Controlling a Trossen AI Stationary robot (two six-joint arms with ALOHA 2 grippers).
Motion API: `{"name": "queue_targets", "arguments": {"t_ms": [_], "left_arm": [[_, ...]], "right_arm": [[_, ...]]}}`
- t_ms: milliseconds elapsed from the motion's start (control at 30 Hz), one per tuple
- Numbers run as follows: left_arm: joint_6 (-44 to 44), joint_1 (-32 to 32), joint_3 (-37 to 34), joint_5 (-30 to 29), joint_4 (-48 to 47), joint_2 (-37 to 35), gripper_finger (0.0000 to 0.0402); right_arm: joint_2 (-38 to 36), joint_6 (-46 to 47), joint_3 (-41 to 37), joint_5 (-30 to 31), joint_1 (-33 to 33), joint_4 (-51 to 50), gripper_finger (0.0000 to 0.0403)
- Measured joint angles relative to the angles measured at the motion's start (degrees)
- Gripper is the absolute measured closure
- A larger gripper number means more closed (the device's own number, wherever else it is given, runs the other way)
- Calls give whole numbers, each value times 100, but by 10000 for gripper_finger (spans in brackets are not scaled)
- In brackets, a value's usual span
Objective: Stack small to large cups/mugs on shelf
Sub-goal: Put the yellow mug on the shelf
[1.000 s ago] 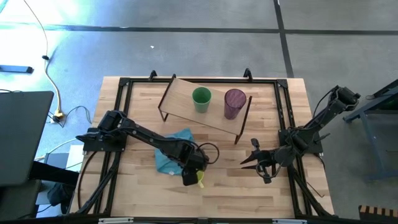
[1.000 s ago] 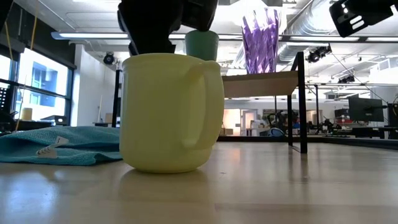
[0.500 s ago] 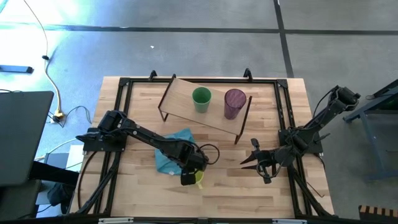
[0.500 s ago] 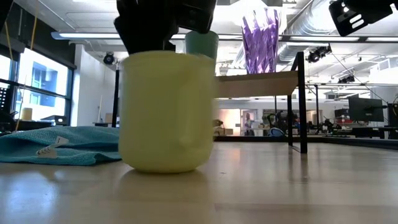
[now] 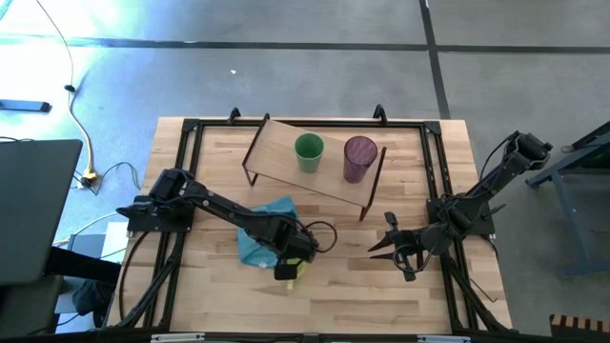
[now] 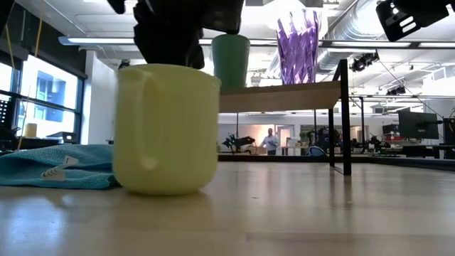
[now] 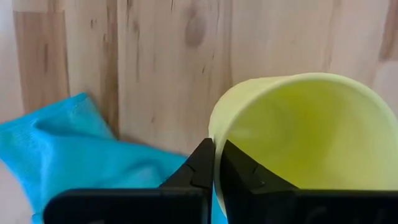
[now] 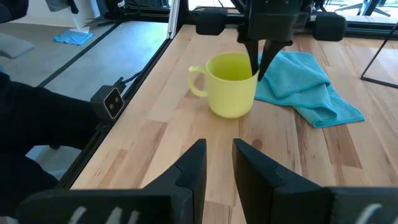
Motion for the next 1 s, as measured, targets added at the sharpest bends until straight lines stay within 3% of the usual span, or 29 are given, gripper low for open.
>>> {"name": "queue_targets", "arguments": {"t_ms": [267, 700, 1000], "left_arm": [[292, 2, -9, -36, -775, -221, 399], [1030, 11, -4, 10, -962, -1482, 401], [1741, 727, 0, -126, -1367, -2497, 401]], "right_arm": [[0, 0, 0, 0, -2, -44, 336], [-37, 8, 4, -2, 0, -43, 336], [-85, -215, 4, -49, 0, 287, 336]]}}
